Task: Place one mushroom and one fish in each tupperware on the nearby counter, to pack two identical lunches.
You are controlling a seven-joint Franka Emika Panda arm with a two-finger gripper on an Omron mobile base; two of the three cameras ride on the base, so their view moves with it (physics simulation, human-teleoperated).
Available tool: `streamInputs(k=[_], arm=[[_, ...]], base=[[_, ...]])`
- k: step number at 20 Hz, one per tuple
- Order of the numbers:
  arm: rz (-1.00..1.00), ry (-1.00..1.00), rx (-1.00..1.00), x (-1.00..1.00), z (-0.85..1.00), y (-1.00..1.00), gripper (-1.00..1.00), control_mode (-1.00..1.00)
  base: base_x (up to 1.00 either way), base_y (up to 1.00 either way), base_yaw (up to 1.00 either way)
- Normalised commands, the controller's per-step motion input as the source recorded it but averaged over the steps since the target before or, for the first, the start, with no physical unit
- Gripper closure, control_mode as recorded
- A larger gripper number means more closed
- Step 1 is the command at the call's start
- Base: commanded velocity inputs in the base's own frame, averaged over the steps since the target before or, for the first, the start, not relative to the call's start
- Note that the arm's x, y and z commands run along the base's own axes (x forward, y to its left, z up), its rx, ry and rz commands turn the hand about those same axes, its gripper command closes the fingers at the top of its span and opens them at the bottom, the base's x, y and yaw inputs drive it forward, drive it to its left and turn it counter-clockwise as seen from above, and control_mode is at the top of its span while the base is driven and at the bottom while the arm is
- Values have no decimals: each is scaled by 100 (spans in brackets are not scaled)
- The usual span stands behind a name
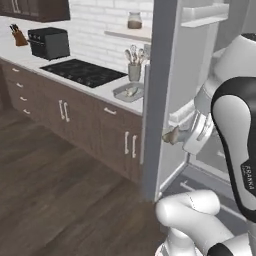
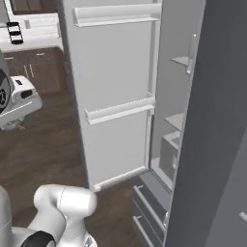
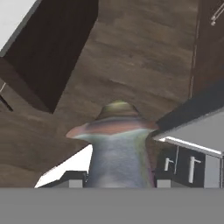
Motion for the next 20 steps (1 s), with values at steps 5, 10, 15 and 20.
streamInputs(k=[5,10,15,20], arm=[[0,0,0,0,0,0,100,100],[0,0,0,0,0,0,100,100],[0,0,0,0,0,0,100,100],[0,0,0,0,0,0,100,100]], base=[[1,3,93],[1,4,44],[48,10,5],[69,26,-2]])
